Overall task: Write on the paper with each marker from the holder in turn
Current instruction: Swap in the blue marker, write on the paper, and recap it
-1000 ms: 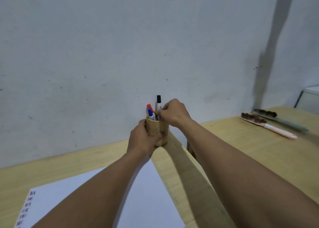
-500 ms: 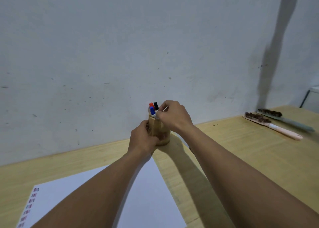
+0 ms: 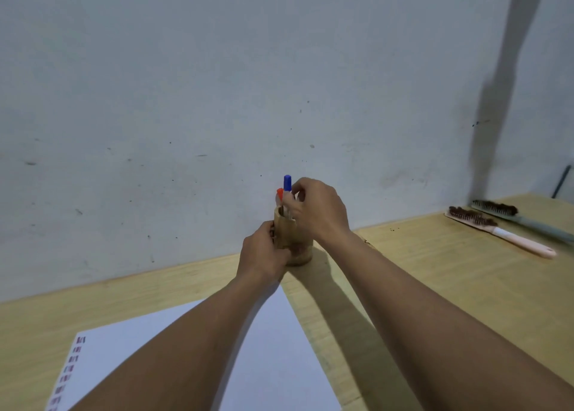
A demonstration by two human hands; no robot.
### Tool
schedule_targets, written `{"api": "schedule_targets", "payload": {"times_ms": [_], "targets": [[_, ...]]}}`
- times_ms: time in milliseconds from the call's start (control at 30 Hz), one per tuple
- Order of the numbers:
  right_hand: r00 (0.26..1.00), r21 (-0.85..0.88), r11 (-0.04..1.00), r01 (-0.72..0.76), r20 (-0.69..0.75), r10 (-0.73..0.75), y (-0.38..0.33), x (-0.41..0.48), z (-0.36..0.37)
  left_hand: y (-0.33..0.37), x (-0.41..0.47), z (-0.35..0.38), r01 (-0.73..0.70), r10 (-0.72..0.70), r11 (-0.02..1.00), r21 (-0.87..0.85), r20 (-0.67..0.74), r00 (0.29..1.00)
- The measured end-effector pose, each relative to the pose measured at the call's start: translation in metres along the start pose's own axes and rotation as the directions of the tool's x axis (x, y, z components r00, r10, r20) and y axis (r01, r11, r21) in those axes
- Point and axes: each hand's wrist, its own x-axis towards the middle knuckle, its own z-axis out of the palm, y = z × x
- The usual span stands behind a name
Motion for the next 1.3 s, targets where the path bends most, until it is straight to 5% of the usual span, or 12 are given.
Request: {"api": "schedule_targets", "payload": {"times_ms": [267, 433, 533, 667, 833, 967, 1067, 1167, 1233, 1300], "targets": [[0.995, 0.11, 0.991, 0.076, -0.08, -0.067, -0.035, -0.005, -0.044, 0.024, -0.014, -0.032, -0.047, 0.051, 0.997, 0.058, -0.066, 0.997], [0.994, 0.176, 0.979, 0.105, 0.022, -0.111, -0.061, -0.017, -0.065, 0.058, -0.027, -0.07, -0.149, 0.177, 0.98, 0.129, -0.237, 0.955], [0.983, 0.165, 0.977, 0.138, 0.095, -0.155, -0.075, -0.027, -0.071, 0.083, -0.038, -0.094, -0.179, 0.157, 0.983, -0.041, -0.314, 0.936], [0.96, 0.147, 0.972, 0.184, 0.184, -0.209, -0.087, -0.039, -0.072, 0.11, -0.055, -0.123, -0.122, 0.045, 0.913, -0.389, -0.2, 0.979], [0.933, 0.229, 0.956, 0.181, 0.268, -0.241, -0.103, -0.055, -0.079, 0.112, -0.067, -0.147, -0.12, 0.092, 0.936, -0.33, -0.101, 0.991], [0.898, 0.388, 0.921, -0.036, 0.417, -0.141, -0.111, -0.067, -0.082, 0.106, -0.072, -0.166, -0.103, 0.038, 0.921, -0.376, -0.177, 0.984], [0.864, 0.561, 0.788, -0.254, 0.498, -0.076, -0.113, -0.072, -0.078, 0.101, -0.079, -0.183, -0.073, -0.037, 0.881, -0.467, -0.222, 0.974], [0.842, 0.767, 0.452, -0.456, 0.536, -0.059, -0.119, -0.082, -0.071, 0.096, -0.085, -0.196, -0.057, -0.09, 0.829, -0.556, -0.233, 0.968], [0.856, 0.829, 0.263, -0.493, 0.516, -0.02, -0.126, -0.09, -0.061, 0.095, -0.089, -0.202, -0.064, -0.089, 0.805, -0.59, -0.226, 0.97], [0.877, 0.857, 0.195, -0.477, 0.479, 0.043, -0.136, -0.098, -0.048, 0.094, -0.093, -0.206, -0.069, -0.076, 0.802, -0.594, -0.216, 0.974]]}}
